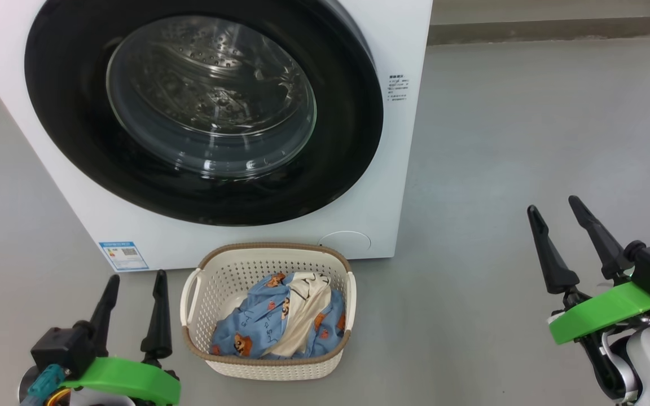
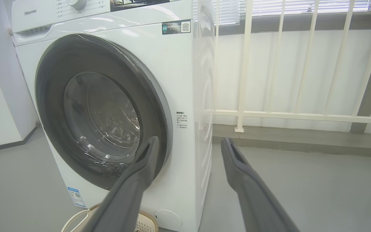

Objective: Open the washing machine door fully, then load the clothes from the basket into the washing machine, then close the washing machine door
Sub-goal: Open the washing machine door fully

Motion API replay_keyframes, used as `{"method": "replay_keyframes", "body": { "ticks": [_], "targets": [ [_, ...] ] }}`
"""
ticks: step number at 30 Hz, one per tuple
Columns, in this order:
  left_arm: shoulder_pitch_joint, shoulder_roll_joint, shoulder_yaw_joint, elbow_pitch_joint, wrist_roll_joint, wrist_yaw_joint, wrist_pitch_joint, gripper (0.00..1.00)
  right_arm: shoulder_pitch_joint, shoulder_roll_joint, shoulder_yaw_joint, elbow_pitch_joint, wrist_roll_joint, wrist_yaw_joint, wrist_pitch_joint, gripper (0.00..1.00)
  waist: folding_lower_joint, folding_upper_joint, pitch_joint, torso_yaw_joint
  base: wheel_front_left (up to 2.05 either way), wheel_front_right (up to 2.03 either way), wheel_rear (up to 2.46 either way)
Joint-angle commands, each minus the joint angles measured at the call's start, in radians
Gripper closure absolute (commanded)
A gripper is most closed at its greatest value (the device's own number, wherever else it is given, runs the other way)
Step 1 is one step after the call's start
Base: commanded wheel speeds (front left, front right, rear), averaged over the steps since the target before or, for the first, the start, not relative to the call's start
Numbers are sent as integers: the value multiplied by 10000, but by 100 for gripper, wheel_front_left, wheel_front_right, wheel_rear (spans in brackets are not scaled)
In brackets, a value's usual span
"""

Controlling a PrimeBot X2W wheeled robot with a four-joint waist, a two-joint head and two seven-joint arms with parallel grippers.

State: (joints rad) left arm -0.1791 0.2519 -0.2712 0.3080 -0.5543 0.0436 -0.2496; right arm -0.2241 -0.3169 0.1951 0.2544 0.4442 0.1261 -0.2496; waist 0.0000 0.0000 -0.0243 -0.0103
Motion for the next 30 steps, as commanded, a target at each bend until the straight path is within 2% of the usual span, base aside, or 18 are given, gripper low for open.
{"method": "replay_keyframes", "body": {
  "ticks": [1, 3, 4, 6, 7, 8, 13, 16, 21, 24, 30],
  "targets": [
    [-316, 265, 386, -289, -26, -23, -93, 0, -397, -241, 133, -134, 160, 46, -122, 0, 0, 0, 46, 20, 0, 0, 0],
    [-332, 269, 392, -306, -25, -23, -95, 0, -532, -303, 101, -50, 290, 46, -122, 0, 0, 0, 97, 40, 0, 0, 0],
    [-341, 272, 393, -316, -24, -25, -96, 0, -605, -339, 91, -10, 348, 46, -122, 7, 0, 0, 127, 54, 0, 0, 0],
    [-352, 267, 391, -317, -33, -25, -97, 0, -761, -399, 21, 104, 465, 46, -122, 57, 0, 0, 198, 85, 0, 0, 0],
    [-355, 252, 375, -312, -49, -36, -95, 0, -839, -412, -30, 194, 540, 46, -122, 91, 0, 0, 238, 107, 0, 0, 0],
    [-360, 231, 359, -307, -80, -61, -88, 0, -921, -423, -52, 277, 615, 46, -122, 100, 0, 0, 269, 127, 0, 0, 0],
    [-473, 220, 364, -452, -120, -125, -80, 0, -1546, -459, -283, 595, 1379, 46, -122, 100, 0, 0, 625, 241, 0, 0, 0],
    [-565, 211, 497, -747, -33, -165, -101, 0, -2006, -448, -478, 784, 2494, 46, -122, 100, 0, 0, 877, 351, 0, 0, 0],
    [-668, 178, 567, -882, 57, -162, -110, 0, -2890, -897, -232, 1242, 3987, 46, 128, 100, 0, 0, 1334, 572, 0, 0, 0],
    [-733, 174, 586, -912, 94, -144, -112, 0, -3269, -1128, -3, 1294, 4455, 46, 202, 100, 0, 0, 1577, 662, 0, 0, 0],
    [-1141, 161, 659, -1116, 221, -129, -116, 0, -4569, -1568, 380, 1470, 6288, 46, 708, 100, 0, 0, 2493, 979, 0, 0, 0]
  ]
}}
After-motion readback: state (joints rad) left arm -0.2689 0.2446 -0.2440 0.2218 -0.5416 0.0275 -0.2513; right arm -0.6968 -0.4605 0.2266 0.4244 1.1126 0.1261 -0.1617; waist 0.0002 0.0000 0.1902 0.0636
